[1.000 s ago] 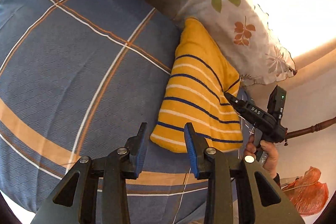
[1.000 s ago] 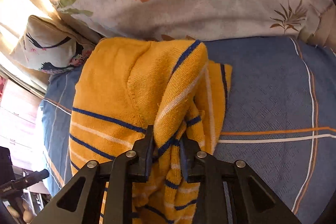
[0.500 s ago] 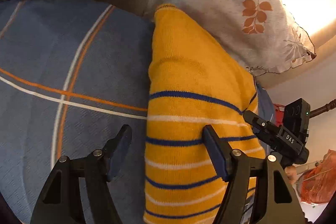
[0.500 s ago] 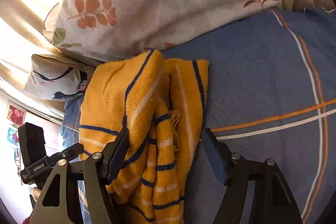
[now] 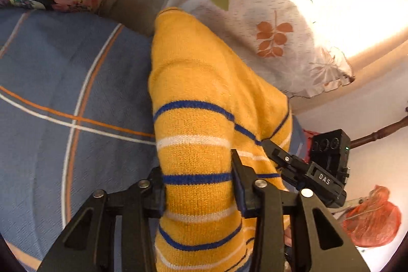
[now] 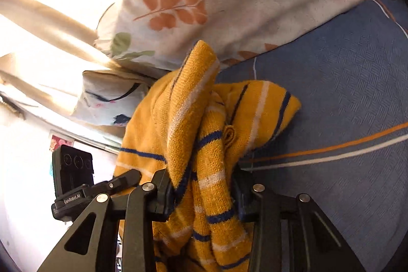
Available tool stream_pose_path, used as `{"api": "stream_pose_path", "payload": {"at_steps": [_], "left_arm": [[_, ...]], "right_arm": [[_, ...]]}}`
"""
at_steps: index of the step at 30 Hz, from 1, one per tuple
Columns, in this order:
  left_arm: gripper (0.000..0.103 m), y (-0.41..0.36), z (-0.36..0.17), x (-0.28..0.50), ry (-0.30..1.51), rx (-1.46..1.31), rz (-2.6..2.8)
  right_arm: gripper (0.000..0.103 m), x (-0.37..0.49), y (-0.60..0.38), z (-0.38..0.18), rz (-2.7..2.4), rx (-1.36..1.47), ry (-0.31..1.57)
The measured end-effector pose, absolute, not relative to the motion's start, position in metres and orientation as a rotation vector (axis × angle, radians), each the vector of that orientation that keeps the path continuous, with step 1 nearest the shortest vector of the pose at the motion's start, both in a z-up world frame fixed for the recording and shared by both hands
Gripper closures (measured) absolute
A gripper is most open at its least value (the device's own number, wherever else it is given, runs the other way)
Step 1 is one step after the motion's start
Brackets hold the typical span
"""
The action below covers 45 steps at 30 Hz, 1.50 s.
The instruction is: Fold small clothes
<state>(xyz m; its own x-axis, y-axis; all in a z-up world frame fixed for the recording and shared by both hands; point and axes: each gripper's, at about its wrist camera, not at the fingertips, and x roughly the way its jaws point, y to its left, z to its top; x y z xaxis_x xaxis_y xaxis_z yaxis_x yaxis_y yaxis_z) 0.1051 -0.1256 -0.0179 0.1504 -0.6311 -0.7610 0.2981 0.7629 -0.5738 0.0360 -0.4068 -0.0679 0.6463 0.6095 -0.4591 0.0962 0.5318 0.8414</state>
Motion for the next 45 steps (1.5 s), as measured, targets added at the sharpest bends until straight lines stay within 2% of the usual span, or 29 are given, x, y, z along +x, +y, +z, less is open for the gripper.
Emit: {"api": "stream_pose_path", "payload": {"at_steps": [4,6,14,16,19,20,21,22,23,26,27,28,32,35,38,40,42,45], "left_arm": [[0.057,-0.122,-0.04,0.104,1.288,-0.172,-0.506],[0.057,-0.111,-0.039,0.094,1.272,-0.199,-0.506],[0.054,-0.094,0.0,0.038,1.113,-0.123,-0.39],[0.049,-0.088,0.008,0.027,1.074,-0.109,-0.352],[0.042,-0.081,0.024,0.009,1.016,-0.062,-0.287],[0.041,-0.077,0.029,0.003,0.998,-0.039,-0.262],[0.038,-0.075,0.033,-0.003,0.983,-0.016,-0.24],[0.034,-0.073,0.036,-0.008,0.973,0.004,-0.221],[0.032,-0.066,0.039,-0.013,0.965,0.017,-0.203],[0.029,-0.047,0.045,-0.023,0.95,0.021,-0.175],[0.029,-0.043,0.045,-0.024,0.952,0.013,-0.173],[0.029,-0.038,0.044,-0.024,0.959,0.002,-0.175],[0.029,-0.025,0.04,-0.021,0.977,-0.033,-0.203],[0.029,-0.022,0.041,-0.019,0.967,-0.034,-0.252],[0.029,-0.014,0.05,-0.022,0.923,-0.023,-0.289],[0.029,-0.006,0.055,-0.022,0.902,-0.009,-0.303],[0.029,0.002,0.059,-0.02,0.894,-0.007,-0.314],[0.029,0.016,0.066,-0.02,0.883,-0.018,-0.321]], "right_arm": [[0.056,0.029,-0.401,-0.097,0.218,0.913,0.943],[0.052,0.019,-0.409,-0.103,0.196,0.959,0.936],[0.051,0.005,-0.414,-0.028,0.166,0.854,0.741],[0.051,0.018,-0.396,-0.026,0.268,0.832,0.76],[0.051,0.044,-0.372,-0.052,0.303,0.776,0.87],[0.06,0.049,-0.37,-0.063,0.262,0.745,0.899],[0.074,0.054,-0.371,-0.071,0.229,0.726,0.913],[0.081,0.054,-0.374,-0.076,0.198,0.718,0.9],[0.082,0.054,-0.376,-0.076,0.194,0.731,0.89],[0.08,0.048,-0.372,-0.065,0.167,0.719,0.89],[0.073,0.044,-0.368,-0.058,0.158,0.703,0.883],[0.071,0.038,-0.361,-0.05,0.157,0.683,0.874],[0.071,0.009,-0.325,-0.029,0.188,0.576,0.844],[0.071,0.001,-0.3,-0.041,0.182,0.505,0.902],[0.081,-0.019,-0.309,-0.062,0.067,0.489,0.948],[0.084,-0.033,-0.309,-0.053,-0.007,0.465,0.956],[0.074,-0.04,-0.301,-0.033,-0.057,0.426,0.924],[0.07,-0.026,-0.286,-0.003,-0.026,0.395,0.856]]}}
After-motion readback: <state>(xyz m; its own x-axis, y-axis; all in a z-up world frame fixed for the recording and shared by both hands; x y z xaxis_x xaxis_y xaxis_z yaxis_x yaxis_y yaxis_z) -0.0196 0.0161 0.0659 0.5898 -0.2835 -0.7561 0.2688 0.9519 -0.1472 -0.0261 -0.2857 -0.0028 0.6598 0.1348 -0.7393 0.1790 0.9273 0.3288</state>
